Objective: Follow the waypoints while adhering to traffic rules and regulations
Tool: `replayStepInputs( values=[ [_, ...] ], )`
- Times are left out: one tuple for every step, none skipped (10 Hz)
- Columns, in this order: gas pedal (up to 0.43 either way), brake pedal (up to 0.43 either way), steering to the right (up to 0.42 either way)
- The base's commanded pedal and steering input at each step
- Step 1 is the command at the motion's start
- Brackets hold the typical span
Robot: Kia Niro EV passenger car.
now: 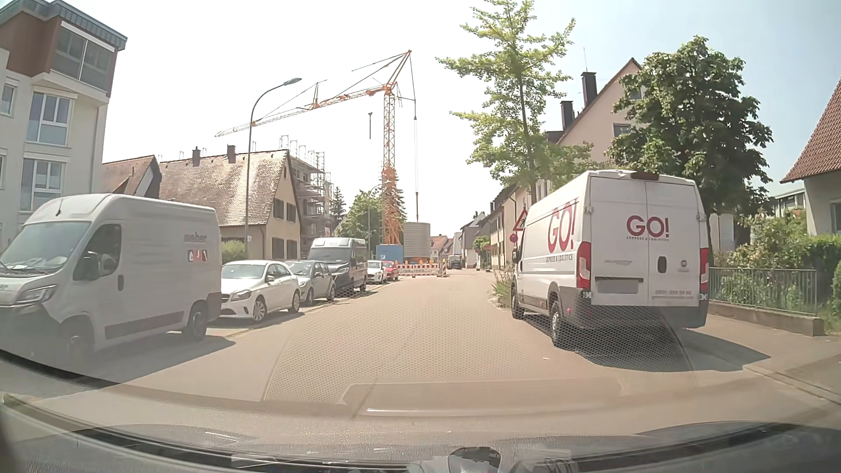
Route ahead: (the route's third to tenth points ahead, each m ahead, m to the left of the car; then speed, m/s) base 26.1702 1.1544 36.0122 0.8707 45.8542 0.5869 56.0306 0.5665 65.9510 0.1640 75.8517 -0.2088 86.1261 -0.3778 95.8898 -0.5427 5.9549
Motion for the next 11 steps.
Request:
replayStepInputs(
  values=[
    [0.000, 0.000, 0.005],
    [0.000, 0.000, 0.004],
    [0.000, 0.000, 0.004],
    [0.000, 0.000, 0.005],
    [0.000, 0.000, 0.004],
    [0.000, 0.000, 0.004],
    [0.000, 0.000, 0.004],
    [0.000, 0.000, 0.004],
    [0.000, 0.000, 0.004],
    [0.000, 0.000, 0.004],
    [0.000, 0.000, 0.004]
  ],
)
